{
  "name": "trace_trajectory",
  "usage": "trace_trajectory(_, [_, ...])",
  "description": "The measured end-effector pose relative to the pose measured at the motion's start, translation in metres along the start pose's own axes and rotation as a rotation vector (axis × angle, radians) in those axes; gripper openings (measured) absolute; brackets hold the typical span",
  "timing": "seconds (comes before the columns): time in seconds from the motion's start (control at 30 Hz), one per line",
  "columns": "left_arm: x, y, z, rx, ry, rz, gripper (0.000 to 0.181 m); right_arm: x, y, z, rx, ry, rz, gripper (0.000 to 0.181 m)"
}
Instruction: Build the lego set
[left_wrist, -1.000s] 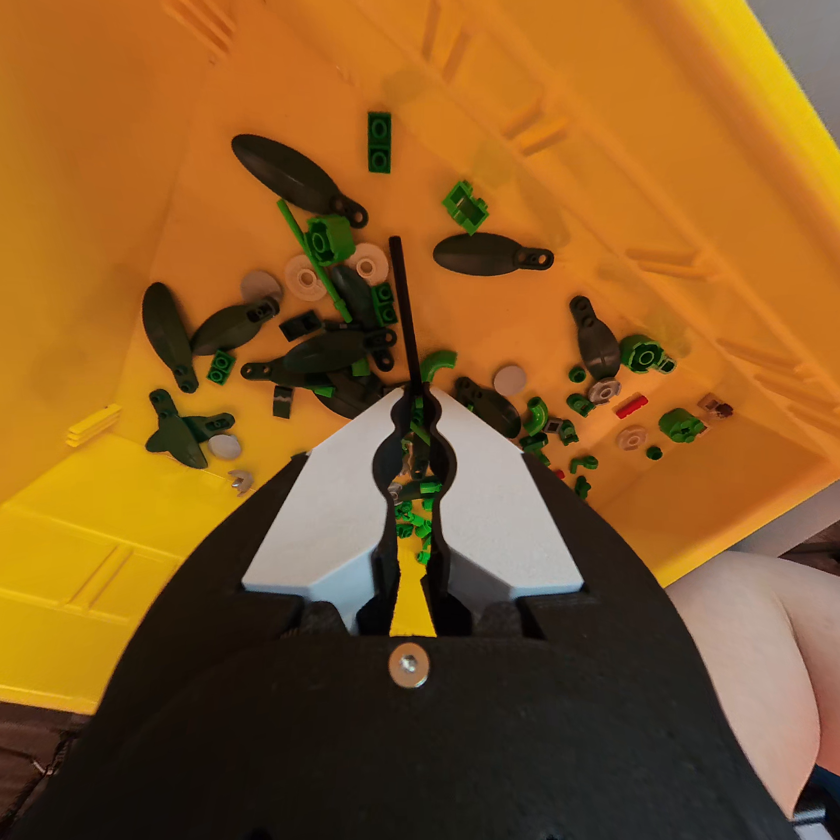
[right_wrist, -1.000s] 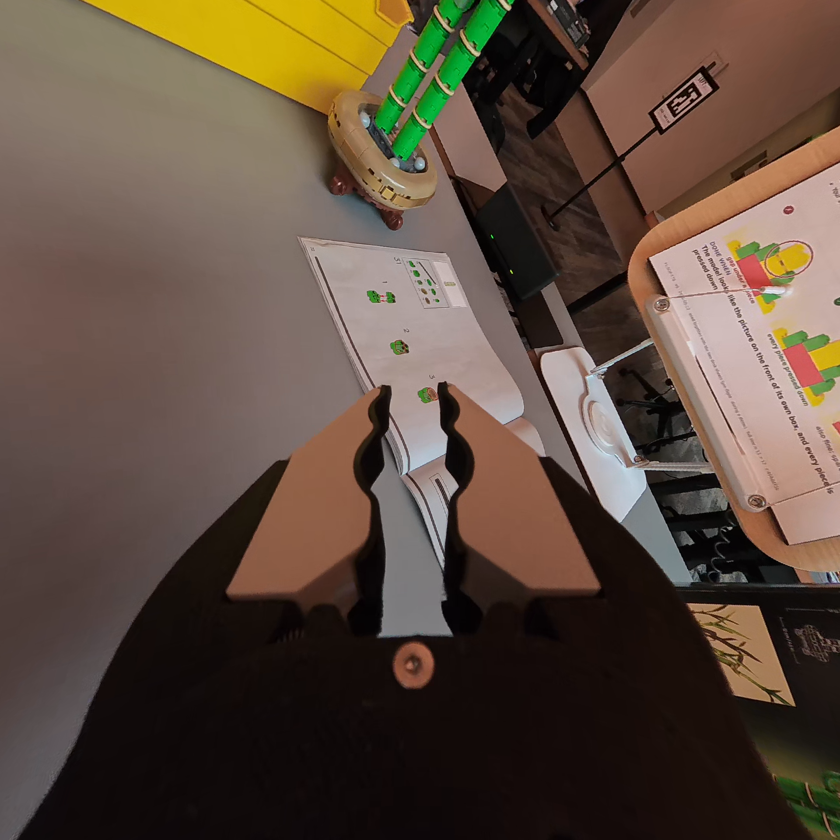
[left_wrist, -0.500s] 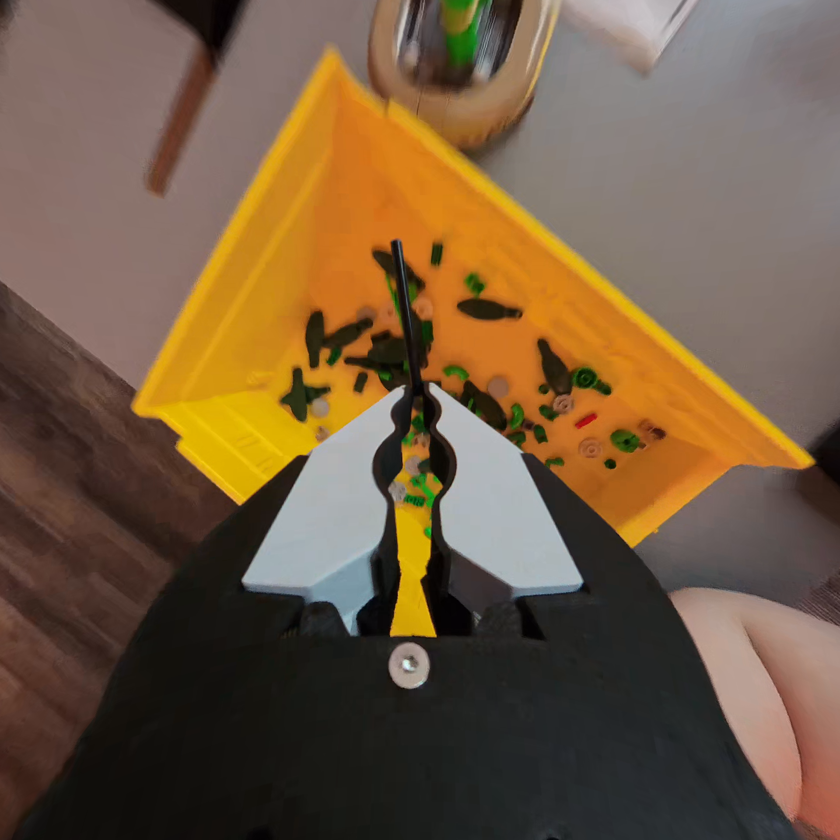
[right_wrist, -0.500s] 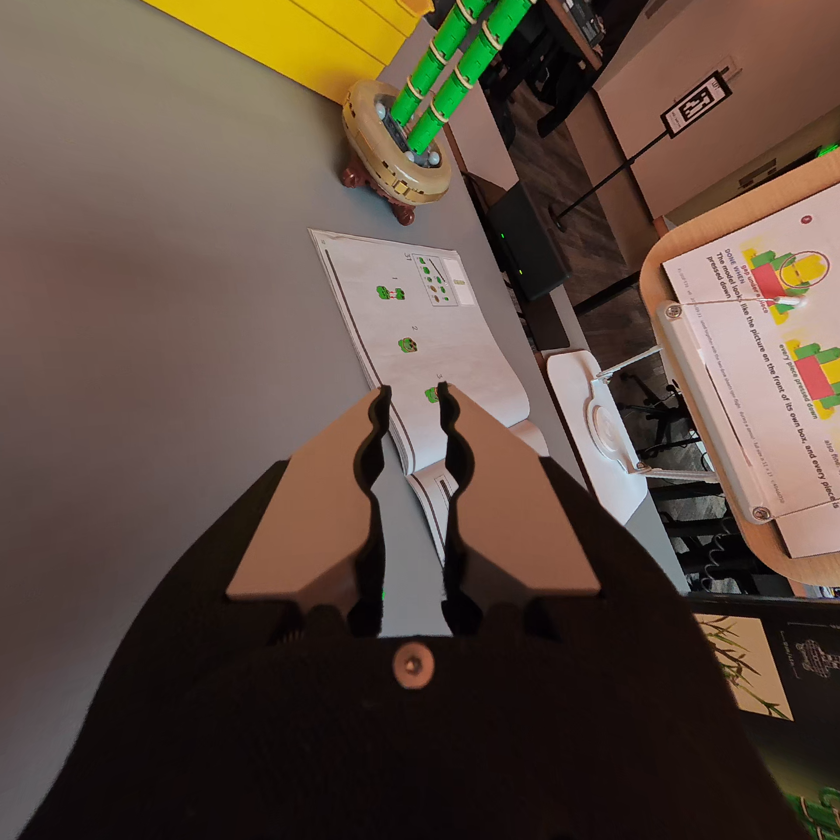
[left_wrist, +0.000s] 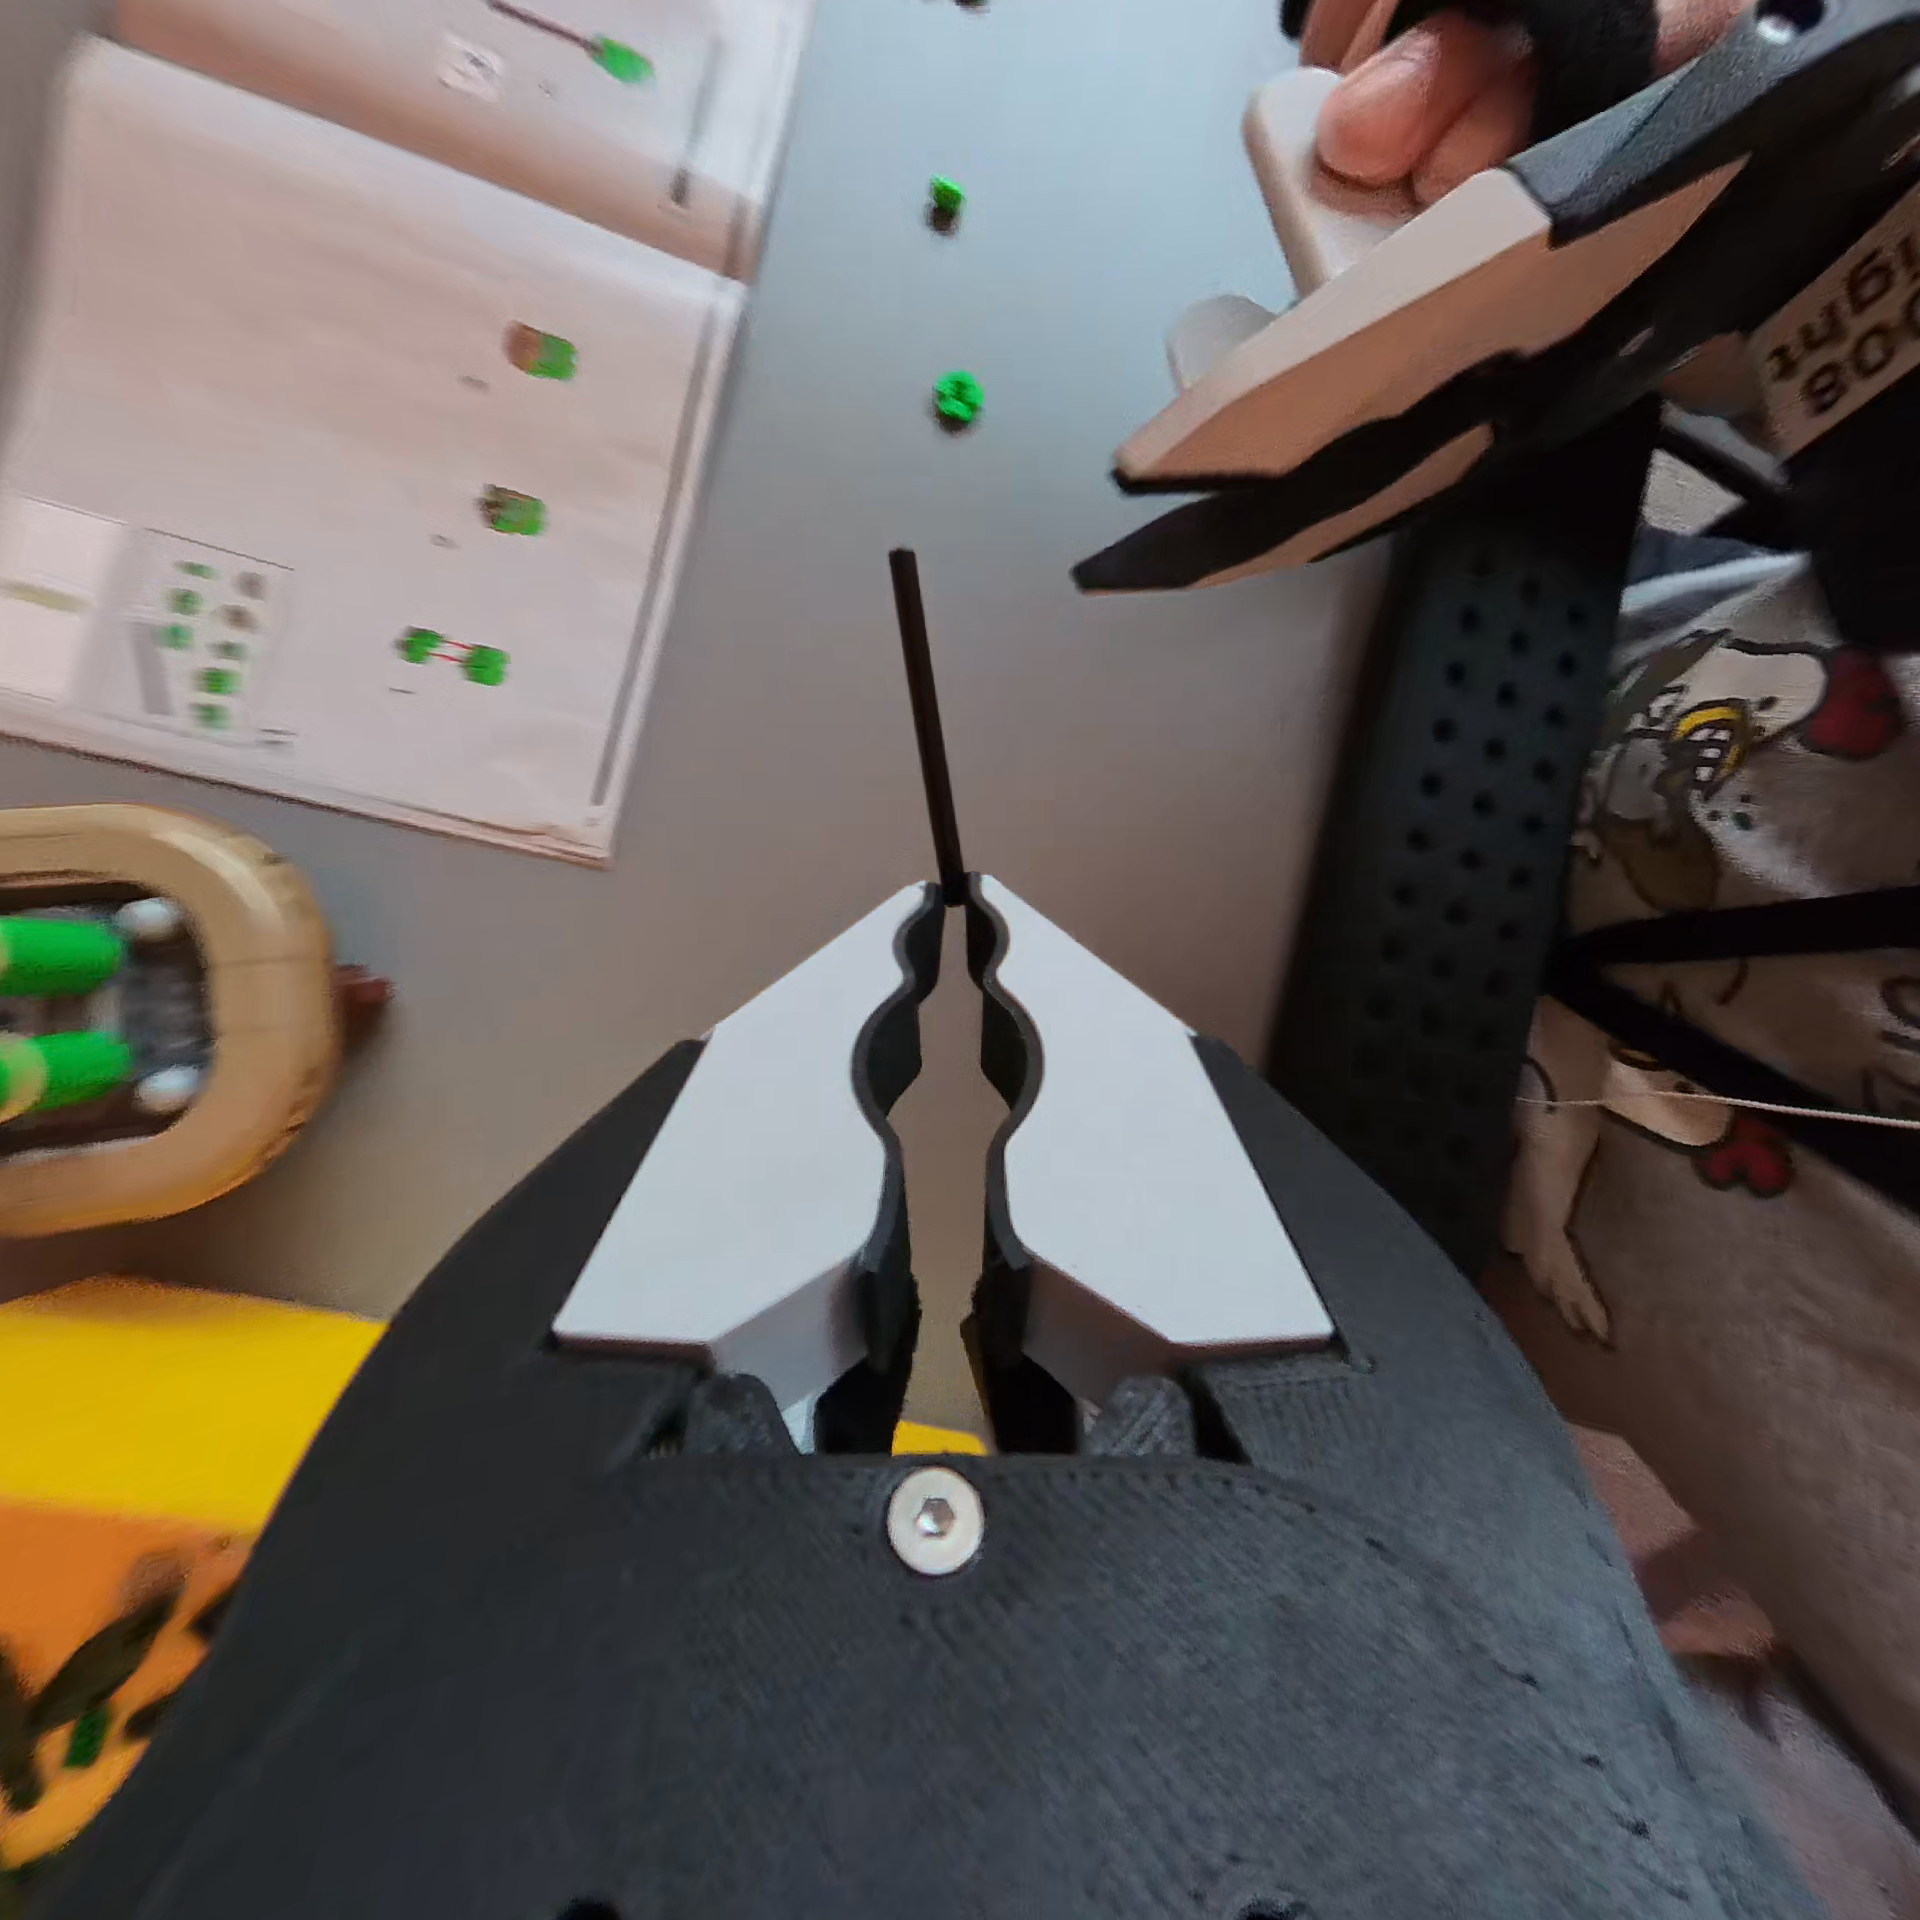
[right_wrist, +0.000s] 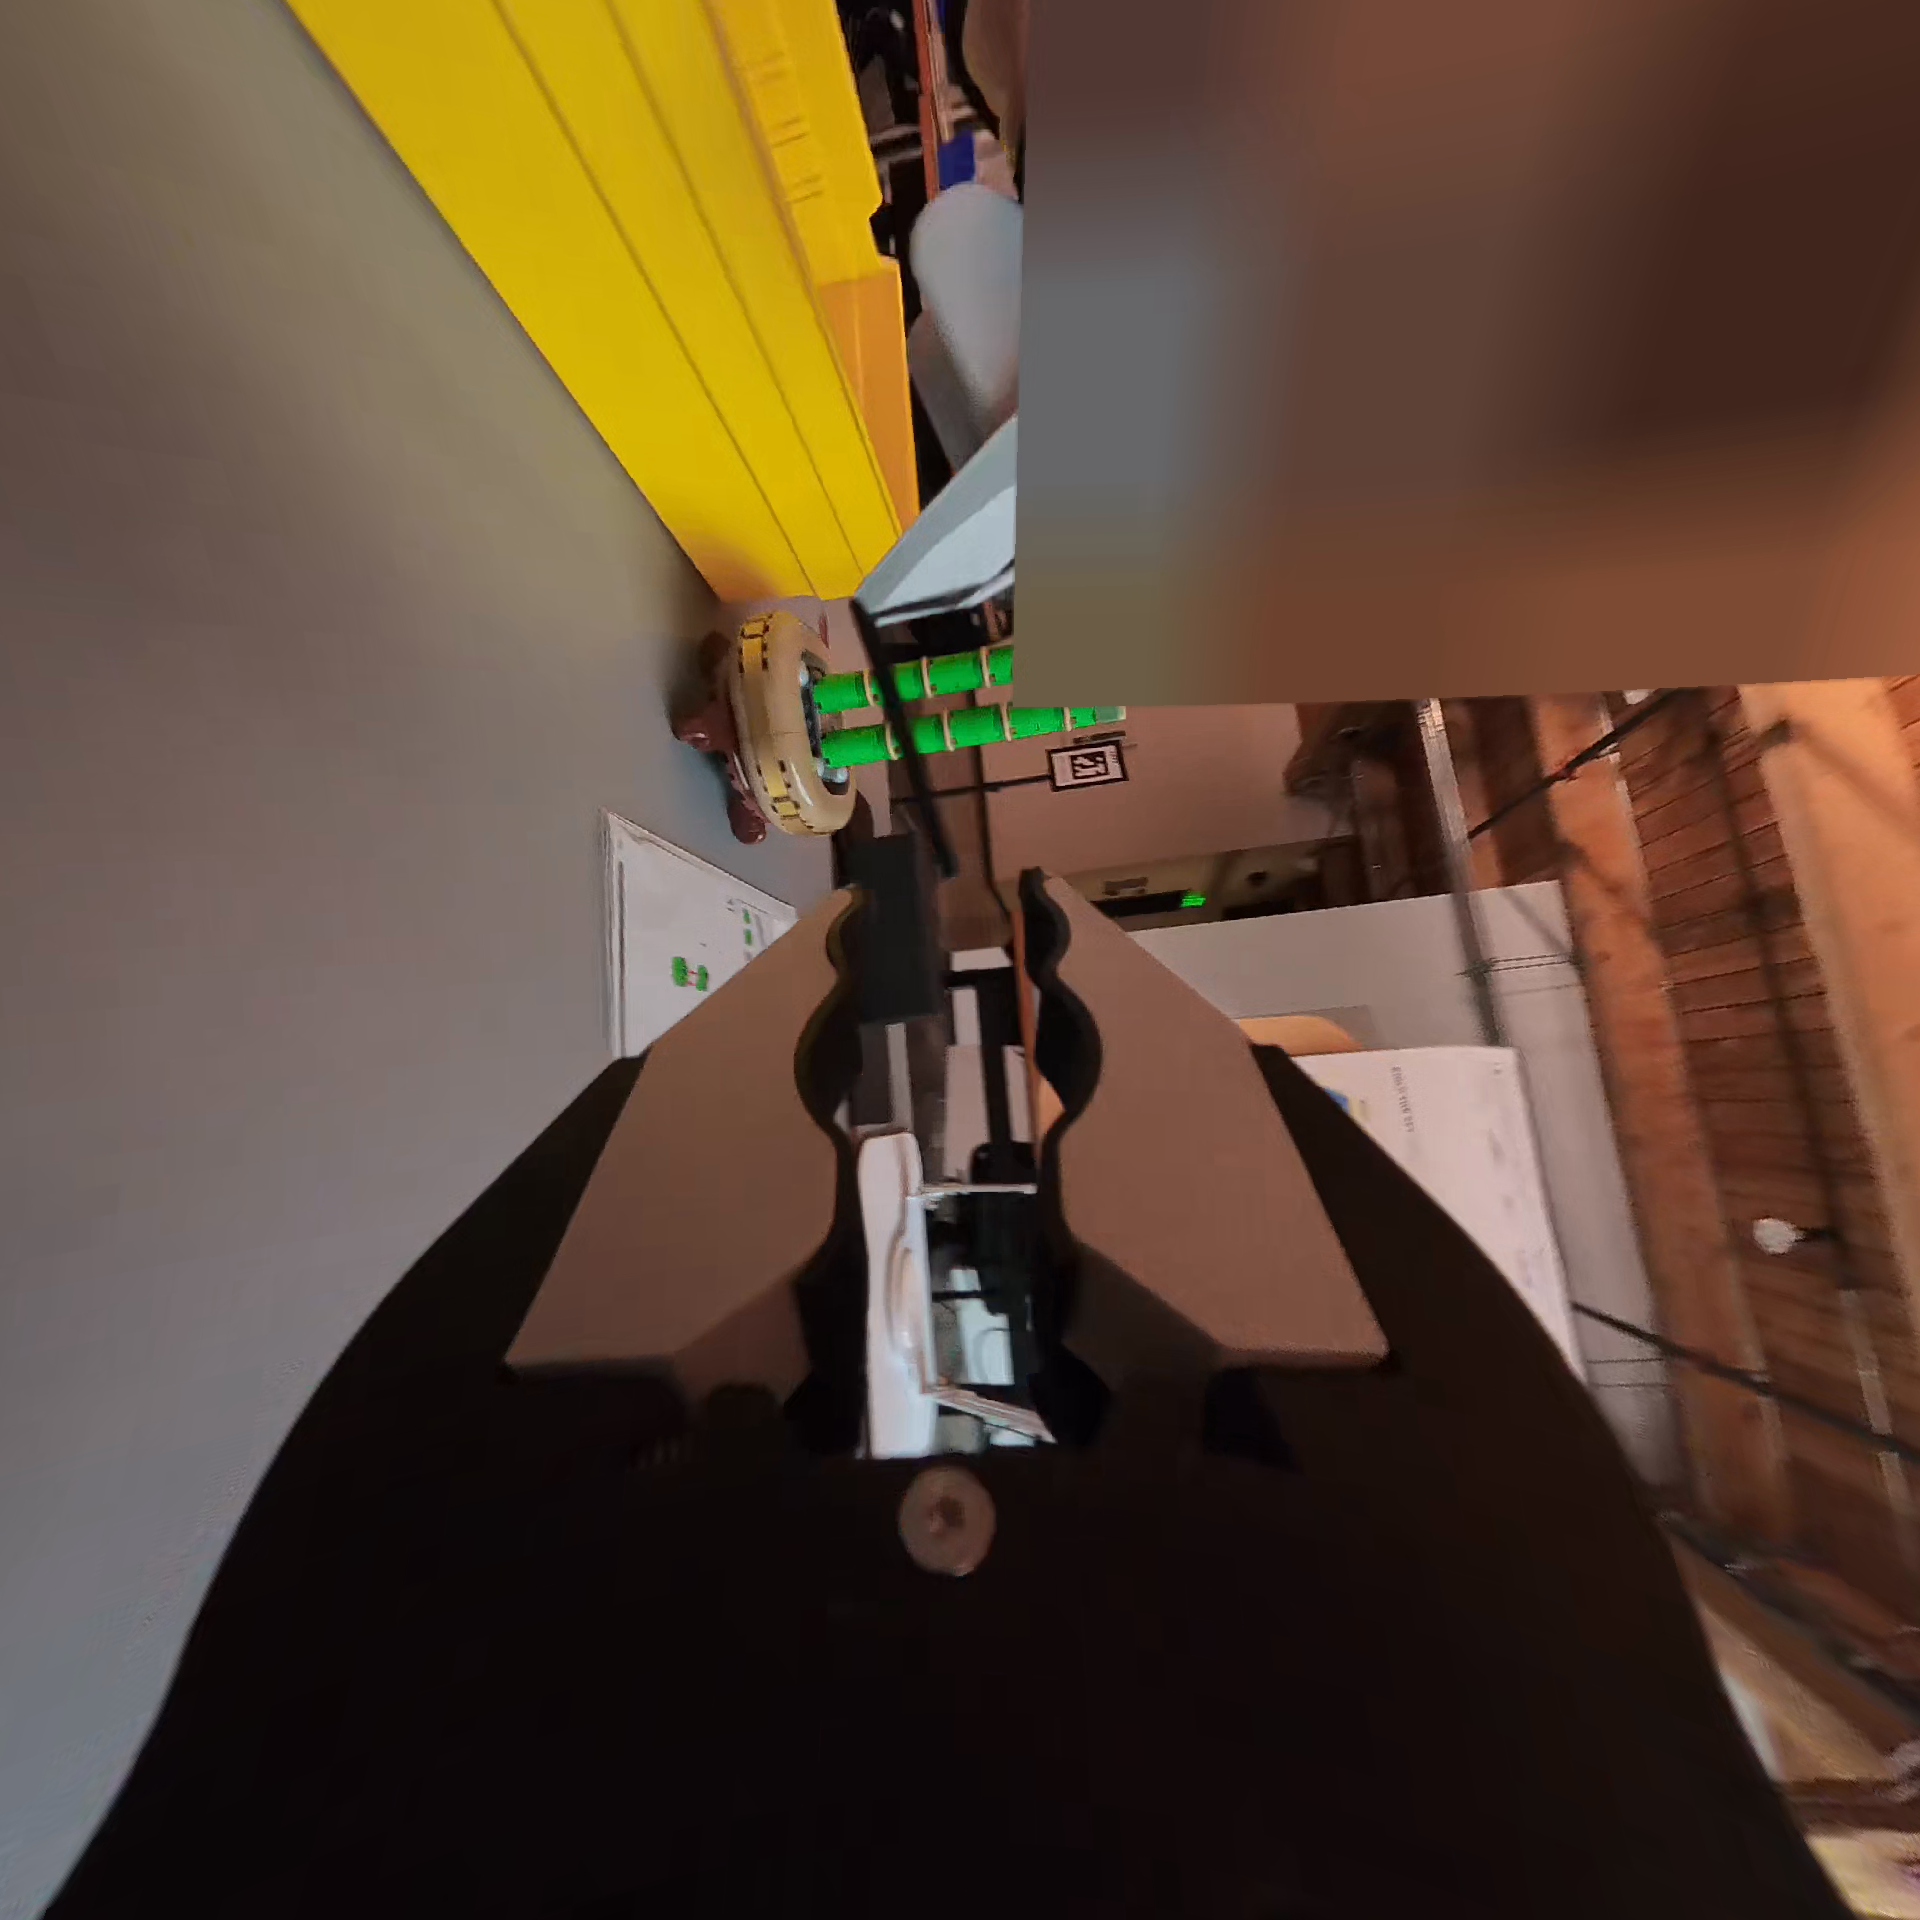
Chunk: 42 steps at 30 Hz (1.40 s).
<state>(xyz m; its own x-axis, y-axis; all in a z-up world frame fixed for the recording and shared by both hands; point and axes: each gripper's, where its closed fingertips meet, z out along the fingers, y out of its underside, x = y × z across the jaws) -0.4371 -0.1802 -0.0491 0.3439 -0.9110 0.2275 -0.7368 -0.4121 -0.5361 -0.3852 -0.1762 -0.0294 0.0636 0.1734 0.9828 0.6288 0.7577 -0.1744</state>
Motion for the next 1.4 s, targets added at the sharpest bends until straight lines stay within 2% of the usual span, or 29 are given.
trace_trajectory(0.13, [0.02,-0.001,0.021,-0.037,0.127,-0.031,0.003,-0.017,0.001,0.008,-0.036,-0.068,-0.059,0.028])
trace_trajectory(0.17, [0.022,-0.001,0.023,-0.041,0.133,-0.026,0.003,-0.02,0.004,0.009,-0.047,-0.079,-0.062,0.027])
trace_trajectory(0.3, [0.029,-0.002,0.024,-0.04,0.163,-0.008,0.003,-0.028,0.008,0.009,-0.06,-0.127,-0.052,0.003])
trace_trajectory(0.5, [0.025,-0.006,0.023,-0.013,0.161,-0.013,0.002,-0.035,0.015,0.008,-0.069,-0.211,0.029,0.003])
trace_trajectory(0.57, [0.019,-0.008,0.02,0.001,0.148,-0.039,0.017,-0.038,0.027,0.006,-0.109,-0.259,0.06,0.003])
trace_trajectory(0.6, [0.015,-0.009,0.018,0.013,0.136,-0.051,0.019,-0.037,0.042,0.002,-0.163,-0.288,0.07,0.003])
trace_trajectory(0.67, [0.005,-0.008,0.011,0.025,0.101,-0.08,0.02,-0.044,0.091,-0.015,-0.349,-0.413,0.15,0.003])
trace_trajectory(0.77, [-0.011,-0.009,-0.011,0.082,0.026,-0.103,0.022,-0.062,0.156,-0.062,-0.537,-0.572,0.411,0.003])
trace_trajectory(0.9, [-0.027,-0.018,-0.056,0.227,-0.093,-0.122,0.021,-0.081,0.205,-0.112,-0.694,-0.679,0.621,0.003])
trace_trajectory(1.0, [-0.027,-0.019,-0.082,0.301,-0.129,-0.135,0.02,-0.085,0.214,-0.122,-0.747,-0.698,0.67,0.003])
trace_trajectory(1.1, [-0.025,-0.017,-0.097,0.331,-0.166,-0.121,0.018,-0.089,0.208,-0.112,-0.723,-0.701,0.657,0.003])
trace_trajectory(1.3, [-0.025,-0.015,-0.113,0.356,-0.236,-0.089,0.016,-0.099,0.217,-0.103,-0.772,-0.72,0.539,0.004])
trace_trajectory(1.4, [-0.024,-0.015,-0.117,0.369,-0.249,-0.093,0.016,-0.106,0.216,-0.105,-0.774,-0.754,0.591,0.004])
